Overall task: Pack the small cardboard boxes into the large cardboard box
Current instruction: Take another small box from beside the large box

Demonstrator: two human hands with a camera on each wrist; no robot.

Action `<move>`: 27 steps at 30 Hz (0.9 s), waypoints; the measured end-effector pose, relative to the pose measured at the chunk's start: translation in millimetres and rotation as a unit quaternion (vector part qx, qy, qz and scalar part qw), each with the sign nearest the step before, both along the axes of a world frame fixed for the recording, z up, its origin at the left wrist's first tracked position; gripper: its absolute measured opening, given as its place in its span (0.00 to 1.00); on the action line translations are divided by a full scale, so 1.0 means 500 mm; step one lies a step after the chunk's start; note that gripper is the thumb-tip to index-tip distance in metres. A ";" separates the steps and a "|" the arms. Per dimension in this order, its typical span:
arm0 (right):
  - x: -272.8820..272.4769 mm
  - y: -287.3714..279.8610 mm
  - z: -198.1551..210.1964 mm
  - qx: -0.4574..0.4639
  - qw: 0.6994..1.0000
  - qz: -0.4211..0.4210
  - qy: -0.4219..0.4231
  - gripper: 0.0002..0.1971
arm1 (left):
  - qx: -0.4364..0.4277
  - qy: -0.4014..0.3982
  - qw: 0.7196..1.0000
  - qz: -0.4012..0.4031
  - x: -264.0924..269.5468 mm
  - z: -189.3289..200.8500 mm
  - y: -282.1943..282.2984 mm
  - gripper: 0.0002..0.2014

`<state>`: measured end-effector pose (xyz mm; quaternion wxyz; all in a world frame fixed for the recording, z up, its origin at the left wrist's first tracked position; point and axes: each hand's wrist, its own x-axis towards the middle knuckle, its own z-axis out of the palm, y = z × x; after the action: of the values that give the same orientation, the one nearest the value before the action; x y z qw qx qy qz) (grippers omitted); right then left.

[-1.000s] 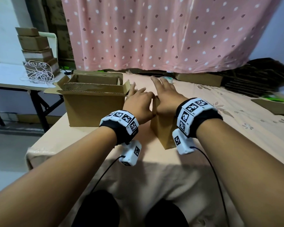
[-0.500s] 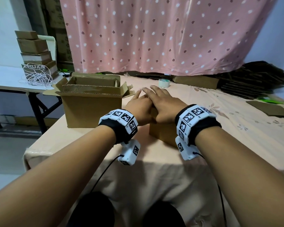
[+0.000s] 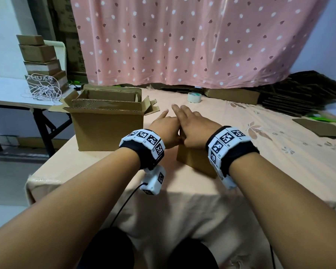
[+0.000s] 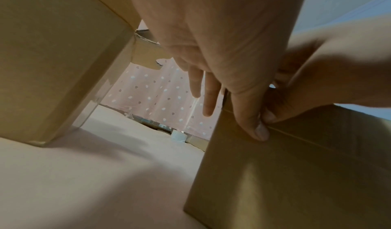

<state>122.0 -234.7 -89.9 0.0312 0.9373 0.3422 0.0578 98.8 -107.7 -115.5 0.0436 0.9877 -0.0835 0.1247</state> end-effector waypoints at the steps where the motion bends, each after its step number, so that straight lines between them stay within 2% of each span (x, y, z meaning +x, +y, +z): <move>1: -0.001 0.001 0.001 -0.005 1.000 0.003 -0.001 0.54 | -0.009 0.003 1.000 0.006 -0.002 0.001 -0.001 0.19; 9: -0.003 -0.005 -0.013 -0.049 0.997 0.059 -0.024 0.58 | -0.099 0.035 0.994 0.035 -0.024 -0.030 0.020 0.30; 11: -0.005 -0.020 -0.018 -0.014 0.997 0.067 -0.036 0.56 | -0.127 0.046 0.990 0.037 -0.019 -0.037 0.023 0.31; 14: -0.009 -0.034 -0.022 0.074 0.992 0.083 -0.053 0.47 | -0.182 0.055 0.981 0.031 0.002 -0.040 0.023 0.33; 18: -0.007 -0.027 -0.020 0.141 0.984 0.098 -0.043 0.44 | -0.221 0.052 0.974 0.024 0.025 -0.041 0.013 0.53; 19: -0.007 -0.023 -0.019 0.162 0.982 0.093 -0.030 0.44 | -0.233 0.050 0.971 0.021 0.028 -0.040 0.010 0.55; 21: -0.008 -0.016 -0.016 0.194 0.978 0.075 -0.009 0.42 | -0.256 0.055 0.965 0.024 0.036 -0.041 0.009 0.53; 24: -0.013 -0.012 -0.008 0.200 0.978 0.056 0.019 0.46 | -0.281 0.089 0.955 0.039 0.038 -0.044 0.009 0.51; 27: -0.017 -0.013 -0.003 0.184 0.981 0.049 0.027 0.46 | -0.307 0.130 0.942 0.042 0.024 -0.044 0.008 0.62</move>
<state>113.3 -241.0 -91.5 -0.1542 0.9104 0.3720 0.0956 110.9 -103.9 -137.5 0.3503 0.9365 0.0072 0.0169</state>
